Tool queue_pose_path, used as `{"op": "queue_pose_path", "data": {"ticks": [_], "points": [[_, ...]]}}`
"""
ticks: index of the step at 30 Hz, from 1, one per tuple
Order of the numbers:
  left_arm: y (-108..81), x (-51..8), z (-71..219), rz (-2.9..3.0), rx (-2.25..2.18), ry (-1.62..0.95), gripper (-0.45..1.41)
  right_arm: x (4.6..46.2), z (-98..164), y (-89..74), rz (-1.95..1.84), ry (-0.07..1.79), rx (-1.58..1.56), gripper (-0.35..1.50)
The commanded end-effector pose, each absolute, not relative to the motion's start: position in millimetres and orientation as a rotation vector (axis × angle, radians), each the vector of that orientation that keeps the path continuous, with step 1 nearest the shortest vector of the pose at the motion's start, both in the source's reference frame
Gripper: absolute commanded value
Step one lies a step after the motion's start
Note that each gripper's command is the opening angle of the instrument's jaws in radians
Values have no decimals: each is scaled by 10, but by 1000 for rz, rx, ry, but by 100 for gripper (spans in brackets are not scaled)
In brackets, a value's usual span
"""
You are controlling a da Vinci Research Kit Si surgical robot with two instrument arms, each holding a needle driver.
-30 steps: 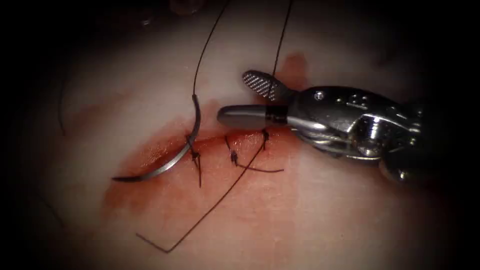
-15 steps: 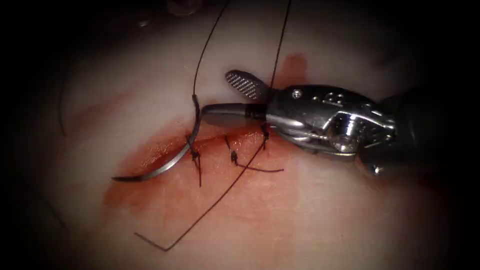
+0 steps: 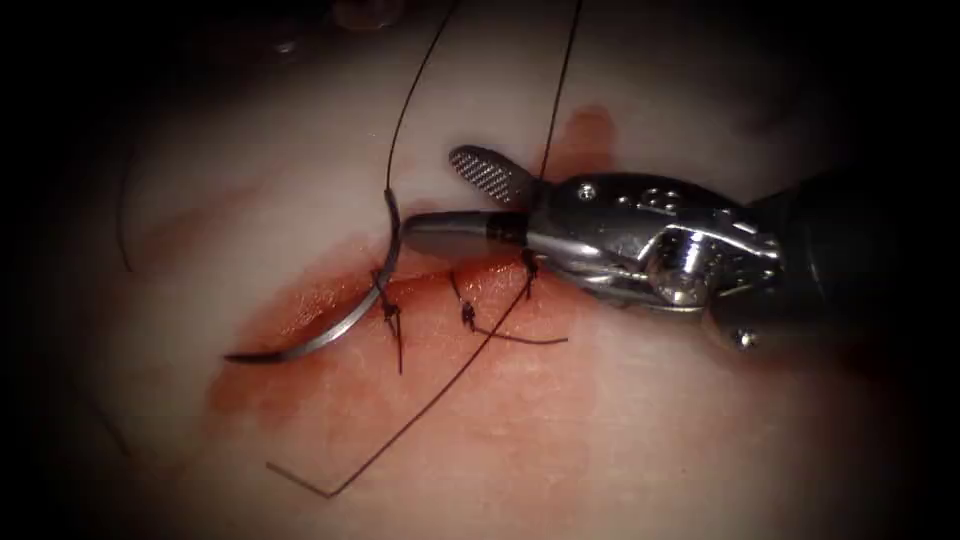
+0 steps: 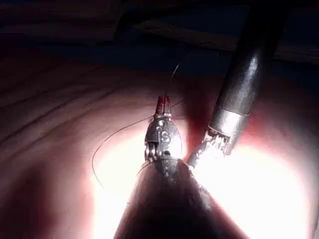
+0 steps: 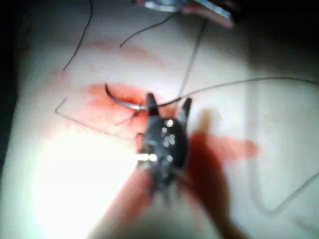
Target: Wound Closure
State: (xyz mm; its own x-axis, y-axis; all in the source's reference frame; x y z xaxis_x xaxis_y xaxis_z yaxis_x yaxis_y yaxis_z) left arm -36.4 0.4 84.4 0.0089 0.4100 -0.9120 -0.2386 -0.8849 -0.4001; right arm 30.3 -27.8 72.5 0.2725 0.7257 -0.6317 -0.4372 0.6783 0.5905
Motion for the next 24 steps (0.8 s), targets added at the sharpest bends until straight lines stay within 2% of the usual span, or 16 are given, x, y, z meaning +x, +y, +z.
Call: {"op": "queue_pose_path", "data": {"ticks": [1, 13, 14, 15, 16, 18, 24], "points": [[4, -370, 849, 1928, -1848, -175, -45, 307, 727, -282, 762, 1034, 341, -32], [4, -370, 848, 1927, -1850, -178, -45, 309, 721, -280, 635, 1089, 297, -35], [5, -369, 849, 1927, -1852, -180, -45, 300, 719, -282, 646, 1120, 304, 49], [6, -368, 850, 1927, -1853, -181, -45, 295, 717, -283, 645, 1126, 304, 86], [8, -367, 851, 1928, -1846, -174, -45, 290, 715, -284, 661, 1124, 302, 106], [9, -367, 855, 1931, -1837, -161, -45, 275, 706, -287, 696, 1116, 286, 120], [13, -375, 891, 1979, -1799, -122, -45, 216, 664, -291, 728, 1108, 267, 123]]}}
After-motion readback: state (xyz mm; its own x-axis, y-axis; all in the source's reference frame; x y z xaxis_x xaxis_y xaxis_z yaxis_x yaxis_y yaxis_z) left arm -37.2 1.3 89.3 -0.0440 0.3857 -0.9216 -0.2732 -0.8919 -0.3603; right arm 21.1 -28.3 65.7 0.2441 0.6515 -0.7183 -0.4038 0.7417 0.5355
